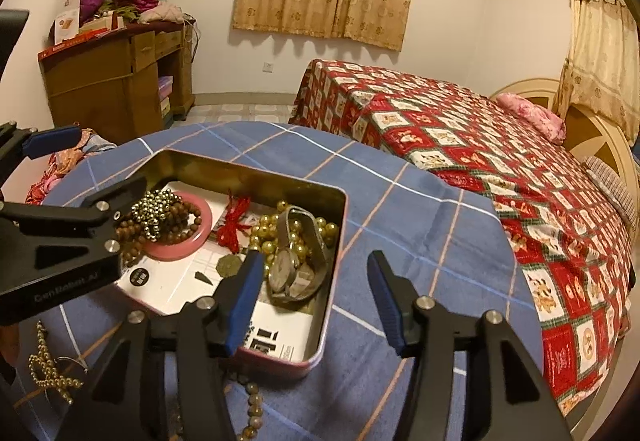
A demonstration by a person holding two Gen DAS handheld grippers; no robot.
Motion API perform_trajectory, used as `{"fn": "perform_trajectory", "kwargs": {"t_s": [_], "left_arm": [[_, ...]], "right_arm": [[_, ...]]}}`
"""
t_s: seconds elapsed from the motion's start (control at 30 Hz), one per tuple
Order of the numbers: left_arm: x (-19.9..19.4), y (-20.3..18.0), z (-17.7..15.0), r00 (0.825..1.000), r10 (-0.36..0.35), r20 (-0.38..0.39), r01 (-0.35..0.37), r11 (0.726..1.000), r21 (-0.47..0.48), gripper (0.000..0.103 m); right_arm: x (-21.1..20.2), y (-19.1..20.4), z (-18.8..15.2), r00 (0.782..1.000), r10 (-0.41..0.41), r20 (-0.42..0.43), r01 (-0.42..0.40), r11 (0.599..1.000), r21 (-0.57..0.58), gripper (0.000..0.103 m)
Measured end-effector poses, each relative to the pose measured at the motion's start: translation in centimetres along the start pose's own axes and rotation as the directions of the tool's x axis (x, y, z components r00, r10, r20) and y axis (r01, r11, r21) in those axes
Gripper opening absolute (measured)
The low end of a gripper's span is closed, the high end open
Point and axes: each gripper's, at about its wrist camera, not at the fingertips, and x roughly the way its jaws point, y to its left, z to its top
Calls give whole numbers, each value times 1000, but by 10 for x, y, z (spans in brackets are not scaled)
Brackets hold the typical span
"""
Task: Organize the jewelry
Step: 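Withdraw both tools from the tin toward the pearls and bead bracelet, then grasp the pearl necklace with the left tool while the right tool grasps the dark bead bracelet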
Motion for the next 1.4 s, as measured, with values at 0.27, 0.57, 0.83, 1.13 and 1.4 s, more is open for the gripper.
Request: {"fn": "perform_trajectory", "kwargs": {"t_s": [0.27,0.57,0.83,1.13,1.4], "left_arm": [[-35,36,-46,999,27,-25,-29,998,-62,82],[-72,47,-118,994,6,-105,-19,992,-124,82],[-88,38,-138,991,-56,-119,36,986,-164,82],[-83,13,-139,985,-101,-136,85,989,-119,82],[-70,9,-140,962,-224,-159,200,968,-149,13]], "right_arm": [[-34,-20,-36,1000,-1,-32,2,998,60,67],[-45,-13,-66,996,8,-91,-3,999,49,67],[-51,-3,-74,996,14,-86,-11,999,40,67],[-56,1,-79,997,19,-74,-16,999,51,69],[-54,0,-83,997,25,-76,-21,998,63,70]]}}
